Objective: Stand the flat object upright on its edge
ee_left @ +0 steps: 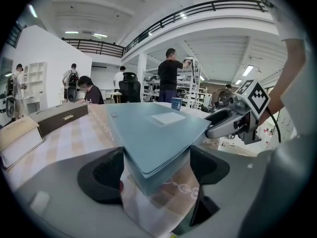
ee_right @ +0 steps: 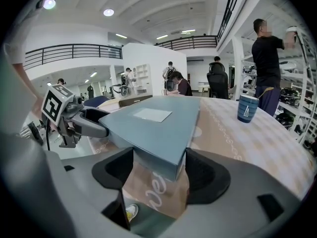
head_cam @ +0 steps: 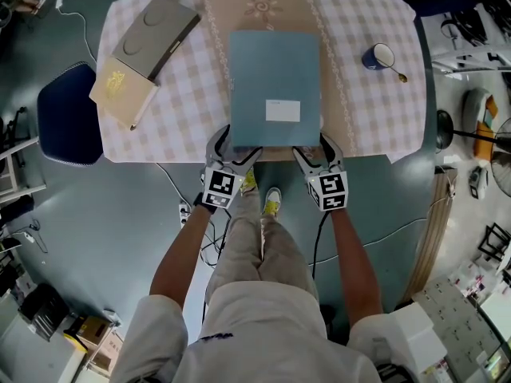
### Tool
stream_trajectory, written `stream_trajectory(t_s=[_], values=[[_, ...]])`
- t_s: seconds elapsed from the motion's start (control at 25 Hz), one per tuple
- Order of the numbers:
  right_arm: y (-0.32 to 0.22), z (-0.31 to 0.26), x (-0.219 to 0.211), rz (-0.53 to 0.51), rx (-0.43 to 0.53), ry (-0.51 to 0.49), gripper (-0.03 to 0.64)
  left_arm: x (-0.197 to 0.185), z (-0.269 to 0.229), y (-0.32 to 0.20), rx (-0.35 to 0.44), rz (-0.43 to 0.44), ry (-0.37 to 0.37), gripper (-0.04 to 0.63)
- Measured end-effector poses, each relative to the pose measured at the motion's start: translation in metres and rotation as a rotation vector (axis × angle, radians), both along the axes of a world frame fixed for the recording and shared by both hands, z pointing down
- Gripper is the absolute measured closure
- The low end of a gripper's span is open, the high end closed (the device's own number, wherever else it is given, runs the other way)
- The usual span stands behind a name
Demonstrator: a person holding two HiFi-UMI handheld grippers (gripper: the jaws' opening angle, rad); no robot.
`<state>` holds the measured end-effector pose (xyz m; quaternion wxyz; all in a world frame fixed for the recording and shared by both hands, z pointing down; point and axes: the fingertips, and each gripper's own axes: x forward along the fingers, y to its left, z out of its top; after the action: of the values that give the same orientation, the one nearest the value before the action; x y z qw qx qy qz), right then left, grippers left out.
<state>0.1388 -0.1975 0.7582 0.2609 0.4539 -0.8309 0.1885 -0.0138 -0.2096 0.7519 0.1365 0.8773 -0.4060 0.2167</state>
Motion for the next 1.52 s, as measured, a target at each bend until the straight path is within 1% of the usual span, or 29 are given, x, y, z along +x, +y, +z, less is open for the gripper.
stream_trajectory(t_s=[0.44, 0.64, 0.92, 1.16, 1.32, 1.52], values=[[0.000, 0.000, 0.000, 0.001, -0.006, 0.003, 0.290, 0.000, 0.000, 0.001, -0.013, 0.002, -0.015, 0.183], [0.000, -0.007, 0.000, 0.002, -0.015, 0.002, 0.293, -0.001, -0.007, 0.001, -0.018, -0.004, -0.014, 0.186], [-0.002, -0.030, 0.001, 0.007, -0.002, -0.021, 0.298, -0.001, -0.030, 0.000, -0.020, -0.026, 0.009, 0.192], [0.004, -0.053, 0.001, 0.020, -0.009, -0.047, 0.299, -0.001, -0.054, 0.006, -0.029, -0.042, 0.033, 0.197], [0.005, -0.078, 0.002, 0.035, 0.003, -0.082, 0.301, -0.001, -0.078, 0.006, -0.024, -0.054, 0.060, 0.199], [0.004, -0.113, 0.001, 0.054, 0.023, -0.131, 0.302, -0.005, -0.112, 0.007, -0.003, -0.090, 0.080, 0.206]])
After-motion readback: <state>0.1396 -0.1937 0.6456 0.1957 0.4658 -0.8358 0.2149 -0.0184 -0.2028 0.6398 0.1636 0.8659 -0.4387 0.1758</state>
